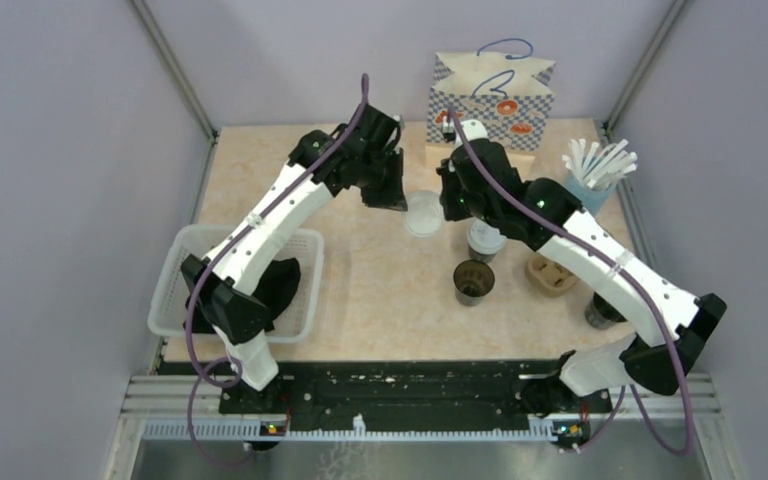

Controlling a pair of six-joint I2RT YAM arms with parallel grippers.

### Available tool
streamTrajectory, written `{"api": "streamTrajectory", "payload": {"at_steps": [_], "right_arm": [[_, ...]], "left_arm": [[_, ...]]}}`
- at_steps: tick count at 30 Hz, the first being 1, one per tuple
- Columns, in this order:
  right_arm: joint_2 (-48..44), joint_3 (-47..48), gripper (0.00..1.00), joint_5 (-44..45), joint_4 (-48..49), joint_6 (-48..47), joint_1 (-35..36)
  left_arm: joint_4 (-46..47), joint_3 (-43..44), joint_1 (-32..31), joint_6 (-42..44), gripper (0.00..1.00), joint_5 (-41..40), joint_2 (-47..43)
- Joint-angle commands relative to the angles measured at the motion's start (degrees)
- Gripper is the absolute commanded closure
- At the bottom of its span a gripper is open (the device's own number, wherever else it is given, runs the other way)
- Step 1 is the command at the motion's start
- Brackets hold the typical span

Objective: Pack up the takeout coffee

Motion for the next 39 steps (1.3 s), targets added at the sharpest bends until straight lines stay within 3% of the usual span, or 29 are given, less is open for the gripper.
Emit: {"api": "streamTrajectory", "payload": {"at_steps": [1,5,7,9,11,13,15,17,19,26,39], "right_arm": [[-0.1,5.9,0.93,-1.0,-3.3,1.6,0.7],[-2.4,10.8,0.36,-10.0,-8.7,3.8,-2.4],[-5.7,10.9,0.21,-20.8,-9.2,6.9,-8.6],[-10.8,6.5,0.08,-37.4,-5.0,9.8,-19.0],[-15.4,-0.1,0.02,-54.8,3.2,14.5,-27.3],[-19.0,-7.7,0.01,-65.8,14.4,21.8,-31.1],[-21.1,-14.0,0.01,-71.5,29.6,29.6,-31.7],[-22.1,-18.2,0.01,-73.6,43.3,37.3,-31.6],[-22.0,-19.4,0.01,-73.0,51.4,41.4,-31.3],[-15.5,-15.3,0.01,-68.3,56.0,43.0,-25.1],[-8.6,-10.0,0.01,-64.5,60.6,43.2,-19.1]], "left_arm": [[1.2,0.4,0.5,1.1,0.99,0.9,-2.9],[5.4,-1.8,4.2,1.1,1.00,10.5,-5.0],[12.0,-6.5,8.0,0.0,1.00,23.7,-8.0],[23.6,-15.6,12.9,-7.8,1.00,37.3,-12.7],[47.9,-27.9,16.7,-21.8,1.00,49.5,-17.9],[75.7,-39.3,18.1,-41.2,0.99,56.2,-21.3],[100.2,-45.8,18.0,-59.1,0.97,57.9,-21.4],[114.4,-48.3,17.8,-69.9,0.97,57.6,-19.7],[121.7,-48.6,17.6,-75.7,0.97,57.5,-18.3],[138.5,-46.6,16.0,-86.9,0.99,56.2,-13.5],[141.4,-45.5,15.5,-89.4,0.99,55.6,-11.1]]}}
